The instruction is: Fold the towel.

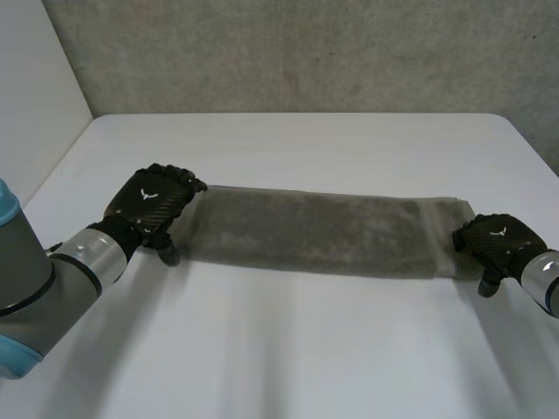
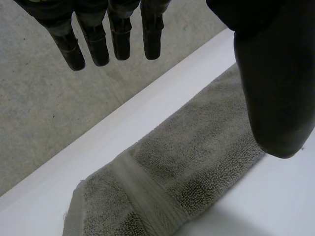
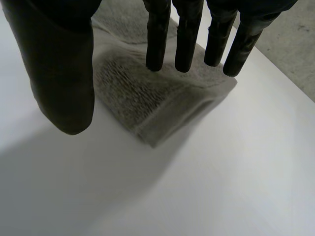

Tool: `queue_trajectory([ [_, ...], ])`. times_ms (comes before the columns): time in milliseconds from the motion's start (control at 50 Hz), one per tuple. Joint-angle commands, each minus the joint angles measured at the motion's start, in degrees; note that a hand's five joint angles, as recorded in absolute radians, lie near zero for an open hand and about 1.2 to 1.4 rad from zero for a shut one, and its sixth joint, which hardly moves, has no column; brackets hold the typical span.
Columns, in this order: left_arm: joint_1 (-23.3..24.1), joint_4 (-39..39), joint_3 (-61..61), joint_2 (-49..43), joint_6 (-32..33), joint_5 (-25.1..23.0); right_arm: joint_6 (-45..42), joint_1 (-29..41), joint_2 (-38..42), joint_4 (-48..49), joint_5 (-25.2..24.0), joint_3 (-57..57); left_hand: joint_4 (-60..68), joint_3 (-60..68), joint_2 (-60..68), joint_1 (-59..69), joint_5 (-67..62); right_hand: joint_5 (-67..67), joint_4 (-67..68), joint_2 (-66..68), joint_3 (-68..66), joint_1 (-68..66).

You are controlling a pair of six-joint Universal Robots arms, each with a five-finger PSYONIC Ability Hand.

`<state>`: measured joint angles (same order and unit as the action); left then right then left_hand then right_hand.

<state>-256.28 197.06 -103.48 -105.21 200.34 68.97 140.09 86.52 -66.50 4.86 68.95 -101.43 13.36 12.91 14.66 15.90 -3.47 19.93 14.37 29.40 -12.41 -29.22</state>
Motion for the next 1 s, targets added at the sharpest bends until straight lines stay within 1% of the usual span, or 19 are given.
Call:
queue_trajectory([
  [20,0.0,0.0,0.4,-0.1,0.0,0.0,-1.1,-0.3,3.3,2.7,0.0,1.3,-3.4,-2.9,-3.3,-4.5,2.1,9.4,-4.4,9.9,2.4,-10.1],
  [40,0.0,0.0,0.4,-0.1,0.0,0.0,-1.1,-0.3,3.3,2.7,0.0,1.3,-3.4,-2.9,-3.4,-4.7,2.2,9.4,-4.4,9.9,2.4,-10.1],
  [80,0.0,0.0,0.4,0.0,0.0,0.0,-1.2,-0.3,3.7,3.1,0.0,1.7,-3.4,-2.9,-3.4,-4.7,2.2,16.8,-4.4,17.3,2.4,-17.5],
  [200,0.0,0.0,0.3,0.4,-0.1,0.1,-1.2,-0.3,4.8,4.2,-0.1,2.1,-3.4,-2.9,-3.4,-4.7,2.2,22.0,-4.4,22.6,2.4,-22.7],
  [240,0.0,0.0,0.3,0.7,-0.1,0.1,-1.2,-0.2,5.1,4.3,-0.1,2.2,-3.4,-2.9,-3.4,-4.7,2.2,28.4,-4.4,28.9,2.4,-29.1],
  [380,-0.1,0.0,0.1,1.9,-0.7,0.1,-1.5,-0.2,5.6,4.3,-0.2,2.2,-3.4,-2.9,-3.4,-4.7,2.2,31.5,-4.4,32.0,2.4,-32.2],
  [400,-0.1,0.0,0.1,1.9,-0.7,0.1,-1.5,-0.2,5.6,4.3,-0.3,2.3,-3.4,-2.9,-3.4,-4.7,2.2,38.5,-4.4,39.0,2.4,-39.2],
  [420,-0.1,0.0,0.0,2.0,-0.9,0.1,-1.5,-0.2,5.6,4.3,-0.3,2.3,-3.4,-2.9,-3.4,-4.7,2.2,38.5,-4.4,39.0,2.4,-39.2],
  [440,-0.3,0.0,0.1,2.1,-1.1,0.1,-1.6,-0.2,5.6,4.3,-0.4,2.3,-3.4,-2.9,-3.4,-4.7,2.2,48.5,-4.4,49.0,2.4,-49.2],
  [460,-0.3,0.0,0.1,2.1,-1.1,0.1,-1.6,-0.2,5.6,4.3,-0.8,2.3,-3.4,-2.9,-3.4,-4.7,2.2,50.1,-4.4,50.6,2.4,-50.8],
  [580,-0.7,0.0,0.0,2.5,-1.3,0.1,-1.8,-0.8,4.9,4.2,-1.9,2.9,-3.4,-2.9,-3.4,-4.7,2.2,50.1,-4.4,50.6,2.4,-50.8],
  [620,-1.1,0.0,0.0,2.7,-1.3,0.1,-2.1,-4.3,3.1,4.1,-2.0,3.3,-3.4,-2.9,-3.4,-4.7,2.2,50.1,-4.4,50.6,2.4,-50.8],
  [640,-1.3,0.0,-0.1,3.0,-1.3,0.1,-2.1,-4.3,3.1,4.1,-2.0,3.3,-3.4,-2.9,-3.4,-4.7,2.2,50.1,-4.4,50.6,2.4,-50.8],
  [680,-1.5,0.0,-0.1,3.3,-1.3,0.1,-4.0,-9.0,0.4,4.2,-2.2,4.3,-3.4,-2.9,-3.4,-4.7,2.2,50.1,-4.4,50.6,2.4,-50.8],
  [760,-2.1,0.0,-0.2,3.9,-1.3,0.1,-5.8,-11.0,-1.5,3.3,-3.2,7.1,-3.4,-2.9,-3.4,-4.7,2.2,50.1,-4.4,50.6,2.4,-50.8],
  [860,-2.6,0.0,-0.2,4.5,-1.6,0.2,-4.9,-10.0,-5.3,3.2,-4.1,12.5,-3.4,-2.9,-3.4,-4.7,2.2,50.1,-4.4,50.6,2.4,-50.8],
  [920,-2.6,0.0,-0.2,4.8,-2.4,0.2,-1.5,-7.1,-7.9,2.7,-3.9,17.0,-3.4,-2.9,-3.4,-4.7,2.2,50.1,-4.4,50.6,2.4,-50.8],
  [960,-2.6,0.0,-0.2,4.9,-2.8,0.2,0.6,-4.8,-8.6,2.5,-3.9,18.9,-3.4,-2.9,-3.4,-4.7,2.2,50.1,-4.4,50.6,2.4,-50.8],
  [1000,-2.6,0.0,-0.3,5.1,-3.2,0.2,3.4,1.6,-9.2,2.6,-3.6,22.2,-3.4,-2.9,-3.4,-4.7,2.2,50.1,-4.4,50.6,2.4,-50.8],
])
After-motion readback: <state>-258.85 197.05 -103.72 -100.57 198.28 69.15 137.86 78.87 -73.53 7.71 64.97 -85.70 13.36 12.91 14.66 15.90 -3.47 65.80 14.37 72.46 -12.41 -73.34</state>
